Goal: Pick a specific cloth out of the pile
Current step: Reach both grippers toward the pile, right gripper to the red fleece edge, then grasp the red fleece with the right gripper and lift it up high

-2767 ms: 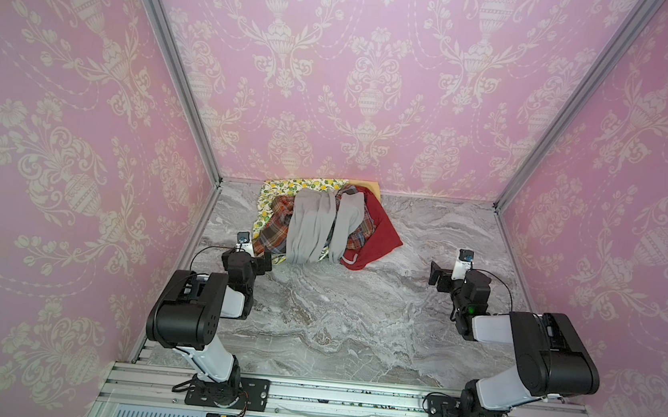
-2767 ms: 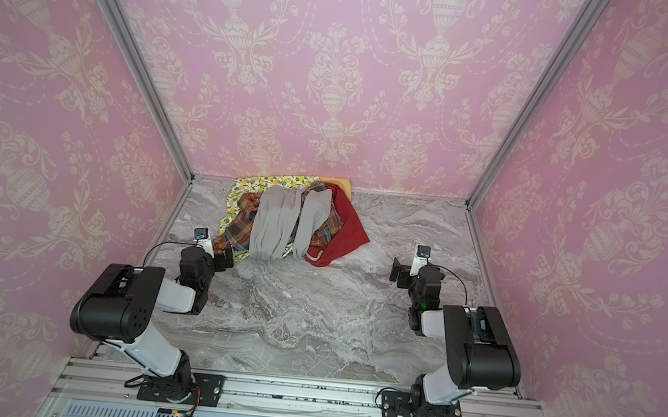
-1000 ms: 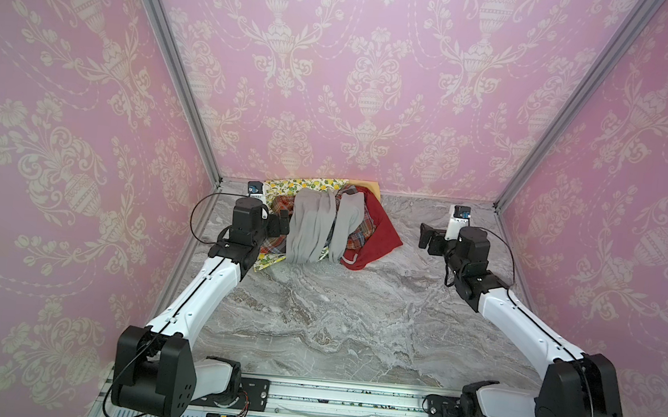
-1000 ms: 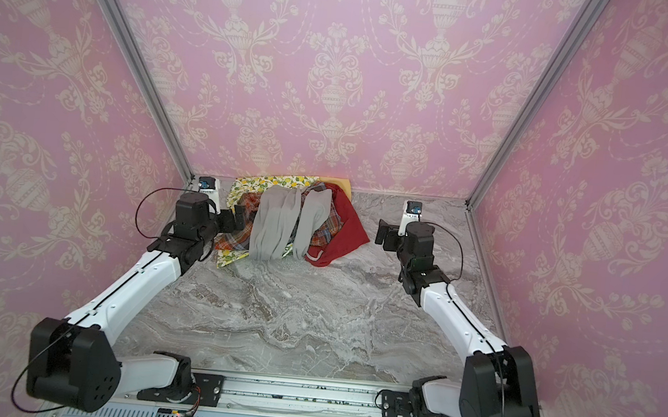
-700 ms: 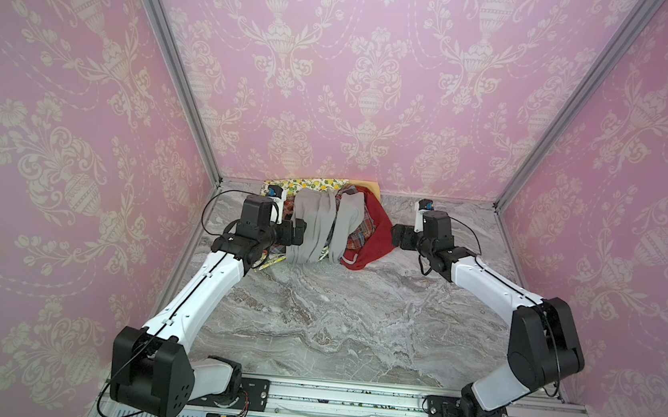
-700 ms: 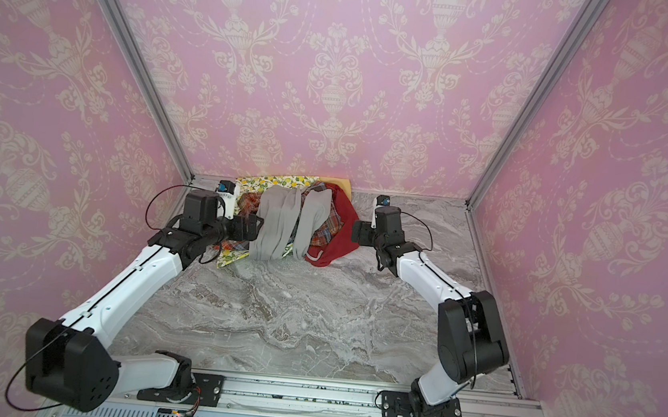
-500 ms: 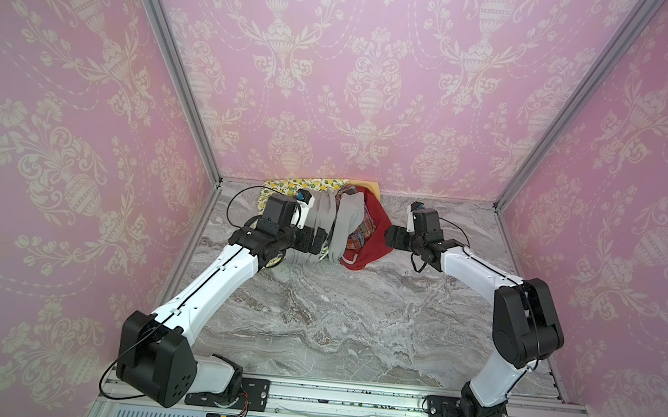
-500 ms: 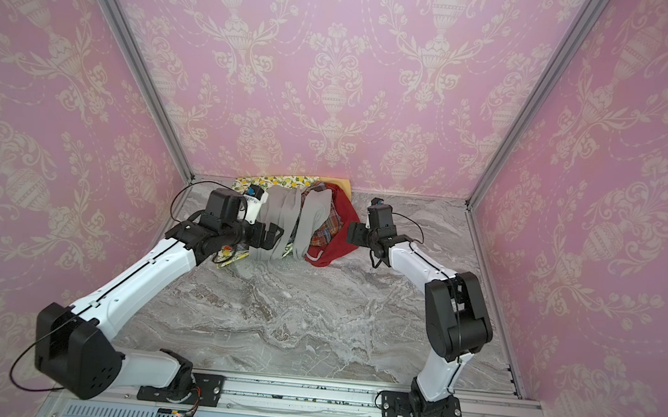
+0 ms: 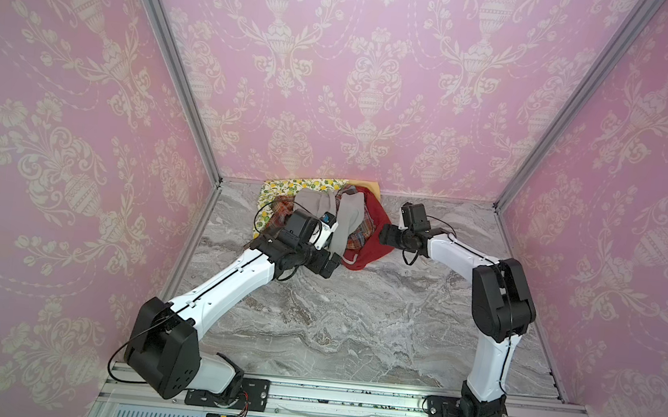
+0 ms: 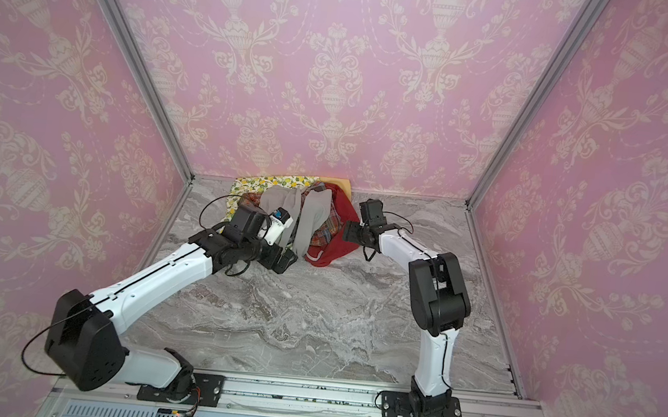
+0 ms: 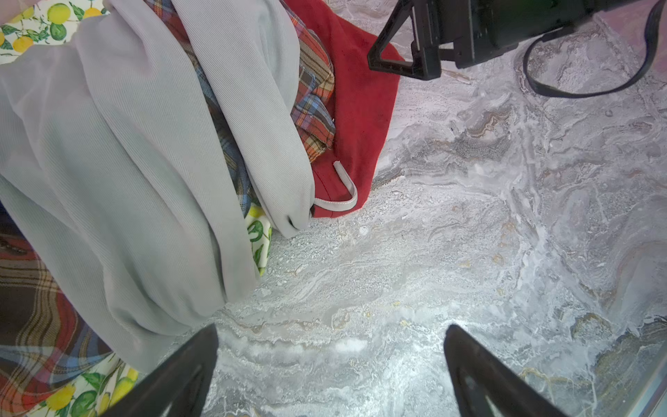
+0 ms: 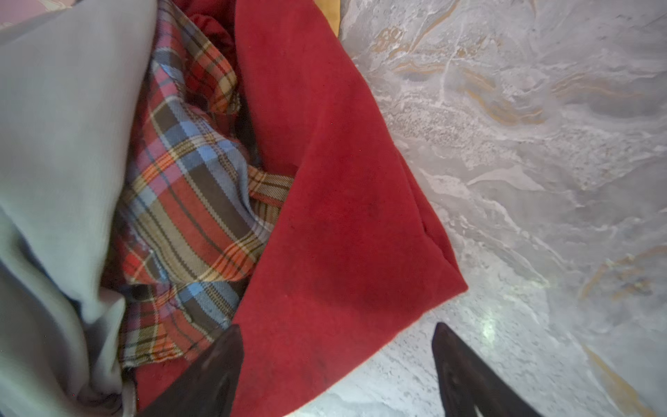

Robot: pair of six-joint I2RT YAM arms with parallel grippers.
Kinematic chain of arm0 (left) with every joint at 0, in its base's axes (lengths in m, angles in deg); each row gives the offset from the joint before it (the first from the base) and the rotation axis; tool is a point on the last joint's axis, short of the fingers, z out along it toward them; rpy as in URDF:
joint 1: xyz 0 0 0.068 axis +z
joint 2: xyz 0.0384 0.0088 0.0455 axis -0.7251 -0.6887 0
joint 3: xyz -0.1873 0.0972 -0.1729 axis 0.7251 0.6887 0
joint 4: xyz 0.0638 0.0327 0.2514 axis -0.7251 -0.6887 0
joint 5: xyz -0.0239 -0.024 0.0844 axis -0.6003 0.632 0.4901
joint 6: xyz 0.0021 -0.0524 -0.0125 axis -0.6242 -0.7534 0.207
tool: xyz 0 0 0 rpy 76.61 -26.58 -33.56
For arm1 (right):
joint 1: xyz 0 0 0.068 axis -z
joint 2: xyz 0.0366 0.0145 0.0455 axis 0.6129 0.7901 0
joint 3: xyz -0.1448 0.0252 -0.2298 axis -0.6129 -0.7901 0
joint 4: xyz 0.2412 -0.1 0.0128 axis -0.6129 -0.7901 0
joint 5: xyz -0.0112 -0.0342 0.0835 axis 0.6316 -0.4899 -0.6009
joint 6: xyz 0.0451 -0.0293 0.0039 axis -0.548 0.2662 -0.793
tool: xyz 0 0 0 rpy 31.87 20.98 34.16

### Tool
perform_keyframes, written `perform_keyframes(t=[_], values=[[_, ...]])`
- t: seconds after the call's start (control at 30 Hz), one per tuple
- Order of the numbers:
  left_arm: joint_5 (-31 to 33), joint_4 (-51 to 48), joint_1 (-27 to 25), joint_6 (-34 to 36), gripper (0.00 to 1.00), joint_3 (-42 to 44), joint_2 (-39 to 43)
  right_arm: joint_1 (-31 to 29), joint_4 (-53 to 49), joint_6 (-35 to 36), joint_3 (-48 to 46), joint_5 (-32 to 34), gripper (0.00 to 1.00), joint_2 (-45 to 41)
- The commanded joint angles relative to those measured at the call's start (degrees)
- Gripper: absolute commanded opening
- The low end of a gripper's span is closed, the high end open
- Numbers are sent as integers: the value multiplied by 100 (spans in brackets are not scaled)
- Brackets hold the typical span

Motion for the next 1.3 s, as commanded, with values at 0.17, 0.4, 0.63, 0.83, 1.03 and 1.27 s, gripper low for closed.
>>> perform_keyframes(t=[0.17, 0.4, 0.63, 0.83, 1.03, 1.27], values=[[-81, 168, -49, 143, 99, 134, 219, -6, -521, -161, 457, 82, 81, 515], [-22, 214, -49, 145, 99, 200, 371, -6, -590, -235, 794, -181, 66, 951], [9, 283, -49, 122, 99, 273, 446, -8, -479, -137, 975, -318, 24, 1078], [127, 272, -49, 124, 99, 325, 464, -10, -467, 7, 979, -169, 0, 819], [411, 200, -8, 90, 99, 279, 421, -133, -498, 206, 1145, -9, 0, 237], [458, 157, 393, -283, 99, 147, 236, -375, -682, 498, 1848, 110, 0, -281]])
